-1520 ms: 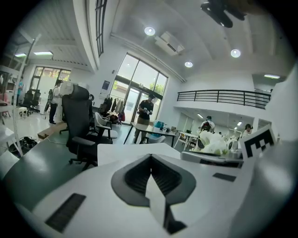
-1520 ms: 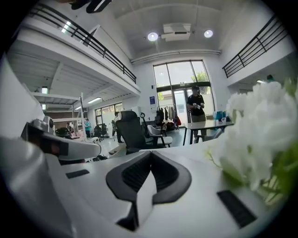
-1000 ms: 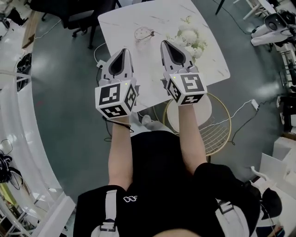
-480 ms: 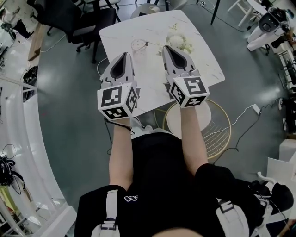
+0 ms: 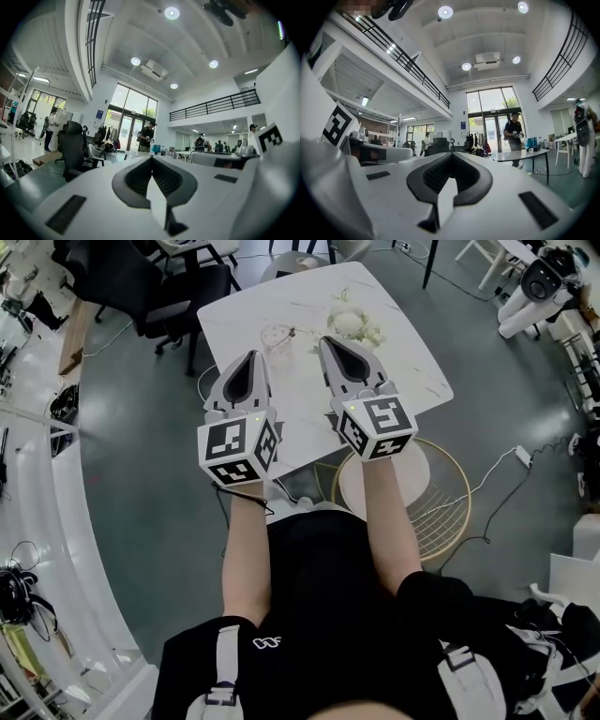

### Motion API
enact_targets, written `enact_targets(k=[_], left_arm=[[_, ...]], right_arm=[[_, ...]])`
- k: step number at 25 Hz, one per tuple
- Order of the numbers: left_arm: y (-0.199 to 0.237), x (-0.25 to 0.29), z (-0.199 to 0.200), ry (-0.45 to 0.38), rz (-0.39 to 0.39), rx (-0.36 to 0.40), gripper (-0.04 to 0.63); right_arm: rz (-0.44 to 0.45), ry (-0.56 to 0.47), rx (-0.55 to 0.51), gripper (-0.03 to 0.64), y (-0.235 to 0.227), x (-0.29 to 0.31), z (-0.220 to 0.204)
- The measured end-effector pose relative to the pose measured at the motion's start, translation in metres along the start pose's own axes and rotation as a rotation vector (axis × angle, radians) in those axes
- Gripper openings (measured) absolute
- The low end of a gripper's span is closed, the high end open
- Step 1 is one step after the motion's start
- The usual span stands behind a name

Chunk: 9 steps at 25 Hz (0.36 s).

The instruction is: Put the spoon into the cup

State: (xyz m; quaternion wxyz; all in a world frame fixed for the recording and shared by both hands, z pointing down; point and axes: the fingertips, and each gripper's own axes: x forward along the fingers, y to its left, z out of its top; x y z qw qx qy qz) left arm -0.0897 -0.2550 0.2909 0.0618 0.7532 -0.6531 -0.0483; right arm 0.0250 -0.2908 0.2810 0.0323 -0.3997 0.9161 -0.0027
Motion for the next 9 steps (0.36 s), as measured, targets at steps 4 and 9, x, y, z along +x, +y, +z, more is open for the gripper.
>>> enact_targets(k=[4,9], left_arm=[[0.0001,-0.0005,-0.0021,0.005,0.003,-0.002,0.015],[0.0009,0.0028,-0.0046,0.017,0.003,-0.001,0.015]], right_arm=[[-0.002,0.008,0.006,0.006,-0.003,-0.0028,-0.0042],[-0.009,0.013,0.016,0.006,-0.009,-0.0015,-0.0059]])
